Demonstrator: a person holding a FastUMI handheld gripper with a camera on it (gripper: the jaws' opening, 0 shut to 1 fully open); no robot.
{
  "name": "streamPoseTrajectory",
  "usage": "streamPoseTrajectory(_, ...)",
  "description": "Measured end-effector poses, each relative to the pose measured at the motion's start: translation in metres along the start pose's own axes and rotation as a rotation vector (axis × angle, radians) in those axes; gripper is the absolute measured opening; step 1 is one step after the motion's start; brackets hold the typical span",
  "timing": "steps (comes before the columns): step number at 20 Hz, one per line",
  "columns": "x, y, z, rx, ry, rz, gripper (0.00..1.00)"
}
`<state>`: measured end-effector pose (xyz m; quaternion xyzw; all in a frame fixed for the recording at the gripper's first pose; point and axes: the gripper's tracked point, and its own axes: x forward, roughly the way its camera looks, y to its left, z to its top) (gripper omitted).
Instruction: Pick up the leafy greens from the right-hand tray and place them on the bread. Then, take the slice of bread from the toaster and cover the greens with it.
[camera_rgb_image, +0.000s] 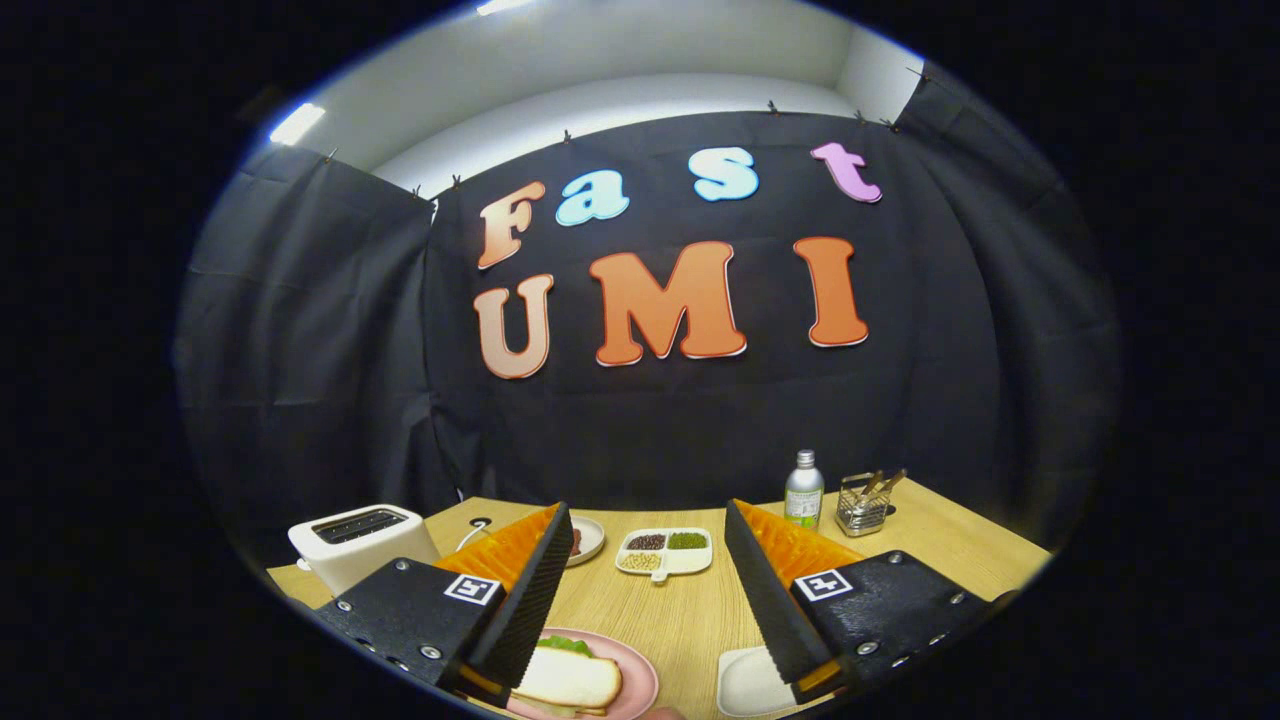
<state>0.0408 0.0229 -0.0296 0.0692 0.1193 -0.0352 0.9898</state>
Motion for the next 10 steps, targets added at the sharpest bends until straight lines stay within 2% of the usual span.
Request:
streamPoseTrajectory(5,-0.008,-0.001,0.013,-0.059,-0.073,-0.016,0.91)
streamPoseTrajectory(10,-0.015,0.01,0.023,-0.074,-0.123,0.025,0.91)
